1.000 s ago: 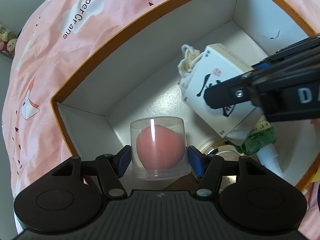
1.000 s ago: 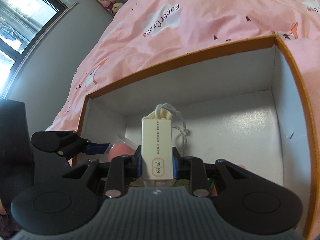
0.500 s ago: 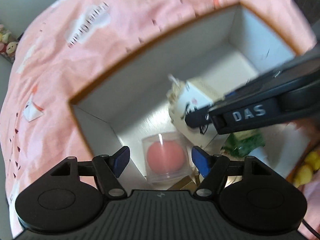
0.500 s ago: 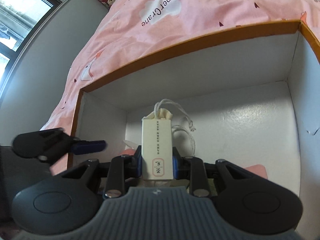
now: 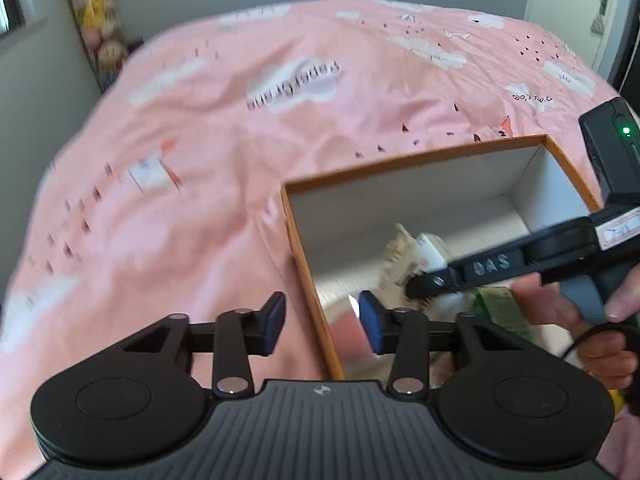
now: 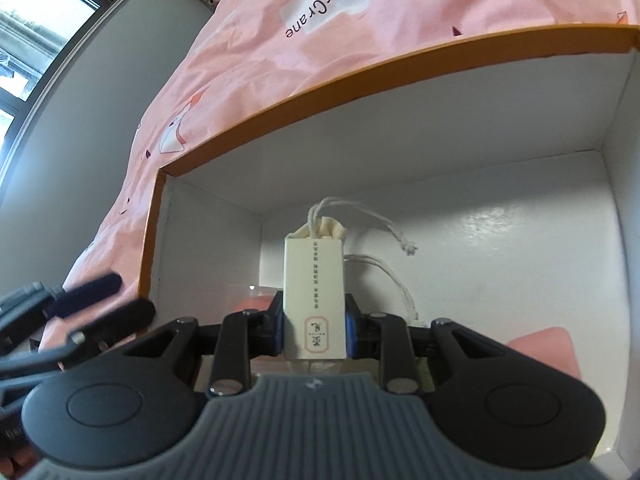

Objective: Organize rigid objects
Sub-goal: 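Lower the white calligraphy box into the orange box and open the right tool, then grip the green bottle with the left tool while the right tool grips the pink bottle, straightening them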

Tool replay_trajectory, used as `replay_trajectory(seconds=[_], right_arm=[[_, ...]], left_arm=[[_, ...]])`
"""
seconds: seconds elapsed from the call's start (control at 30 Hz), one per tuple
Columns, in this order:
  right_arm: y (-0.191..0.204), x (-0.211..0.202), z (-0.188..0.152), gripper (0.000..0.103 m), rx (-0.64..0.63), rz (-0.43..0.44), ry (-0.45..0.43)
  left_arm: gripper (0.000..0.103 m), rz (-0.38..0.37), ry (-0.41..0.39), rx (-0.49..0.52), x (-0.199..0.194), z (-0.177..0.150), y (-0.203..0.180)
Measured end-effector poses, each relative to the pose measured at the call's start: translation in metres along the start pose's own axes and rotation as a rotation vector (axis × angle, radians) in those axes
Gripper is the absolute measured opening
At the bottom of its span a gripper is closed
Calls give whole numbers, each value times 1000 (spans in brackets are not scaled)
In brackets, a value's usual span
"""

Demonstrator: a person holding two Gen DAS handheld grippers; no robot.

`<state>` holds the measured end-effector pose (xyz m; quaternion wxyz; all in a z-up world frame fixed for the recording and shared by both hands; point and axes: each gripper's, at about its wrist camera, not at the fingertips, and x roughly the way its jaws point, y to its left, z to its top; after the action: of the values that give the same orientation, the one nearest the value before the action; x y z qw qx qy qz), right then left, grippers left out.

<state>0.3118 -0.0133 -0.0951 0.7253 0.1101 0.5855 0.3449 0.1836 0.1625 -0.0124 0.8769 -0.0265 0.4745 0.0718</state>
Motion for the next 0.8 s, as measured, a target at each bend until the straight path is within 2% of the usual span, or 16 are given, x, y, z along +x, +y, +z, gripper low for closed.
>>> replay_trajectory(seconds=[0.13,0.3,0.4,0.6,0.63,0.67,0.73,0.8], right_arm=[[3,9,3,27,-8,-21,19],[-4,15,3,31,-8,-46,62],[2,9,2,39,-78,-112,49],[-4,-1,1,43,-104,-179,40],[-5,-2,1,42,-109,-194,33],[-4,-3,1,36,-119,-211,25],[-2,-3,1,19,-149,-227,26],[0,1,3,16,-160,-224,34]], left_arm=[[36,-31,18,-16,2,-12,-2],[36,-23,18,-3,5,-14,-7],[36,-31,19,1,5,-15,-6],[36,-40,17,-15,5,-16,-5],[36,-39,16,-15,5,-16,-5],[36,-39,13,-15,4,-16,-5],[36,-39,14,-16,4,-16,-6],[36,-38,14,-19,4,-16,-6]])
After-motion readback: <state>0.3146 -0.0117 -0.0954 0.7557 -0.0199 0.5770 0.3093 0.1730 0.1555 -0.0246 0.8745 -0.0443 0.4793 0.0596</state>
